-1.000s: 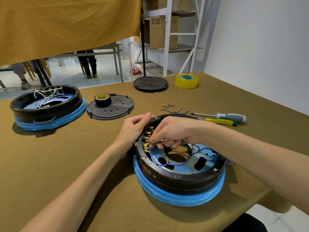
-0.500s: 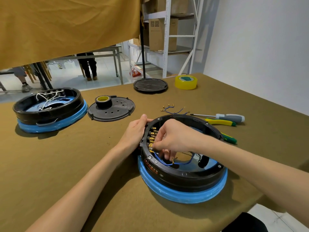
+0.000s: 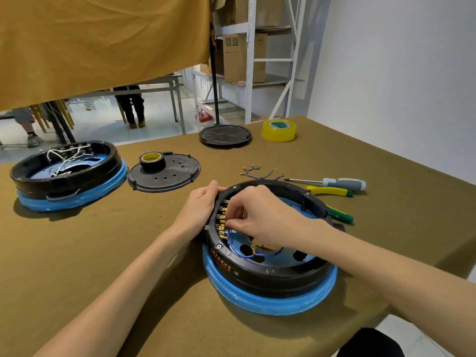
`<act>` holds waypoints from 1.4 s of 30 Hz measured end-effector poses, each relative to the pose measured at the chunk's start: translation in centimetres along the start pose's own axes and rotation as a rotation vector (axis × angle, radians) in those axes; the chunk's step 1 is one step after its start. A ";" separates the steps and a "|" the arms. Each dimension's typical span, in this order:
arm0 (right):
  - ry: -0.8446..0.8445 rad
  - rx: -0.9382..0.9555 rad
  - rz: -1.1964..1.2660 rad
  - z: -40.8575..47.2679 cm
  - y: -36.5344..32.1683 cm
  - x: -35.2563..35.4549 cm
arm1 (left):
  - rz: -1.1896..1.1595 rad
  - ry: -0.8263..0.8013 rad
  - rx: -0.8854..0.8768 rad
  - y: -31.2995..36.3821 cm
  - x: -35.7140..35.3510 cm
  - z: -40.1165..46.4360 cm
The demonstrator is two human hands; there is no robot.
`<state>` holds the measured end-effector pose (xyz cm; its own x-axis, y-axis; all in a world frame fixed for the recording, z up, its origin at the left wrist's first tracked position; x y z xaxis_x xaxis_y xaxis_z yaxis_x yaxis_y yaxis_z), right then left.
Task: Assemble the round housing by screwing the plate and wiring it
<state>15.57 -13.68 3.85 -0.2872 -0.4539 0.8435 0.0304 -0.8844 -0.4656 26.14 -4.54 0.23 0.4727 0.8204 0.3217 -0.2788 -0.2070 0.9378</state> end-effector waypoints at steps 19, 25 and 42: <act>-0.104 -0.394 -0.244 9.2 16.7 3.7 | 0.024 -0.039 0.043 -0.6 0.3 -1.5; 0.038 -0.327 -0.142 8.7 17.6 3.9 | 0.020 -0.054 0.035 -0.9 0.2 -1.1; 0.262 -0.466 1.122 1.5 9.4 8.2 | 0.014 -0.032 0.021 -0.9 0.1 -0.5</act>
<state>14.98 -25.87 6.77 -0.5060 -0.8517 -0.1361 0.0555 0.1253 -0.9906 25.98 -4.00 -0.70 0.4954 0.7999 0.3388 -0.2681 -0.2302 0.9355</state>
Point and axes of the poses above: each hand's wrist, its own z-axis towards the middle knuckle, its own x-axis out of the back of the hand, y = z × x, the point moved 5 cm from there along z, towards the middle knuckle, and after that the axes turned 6 degrees about y, right-handed, at the moved point
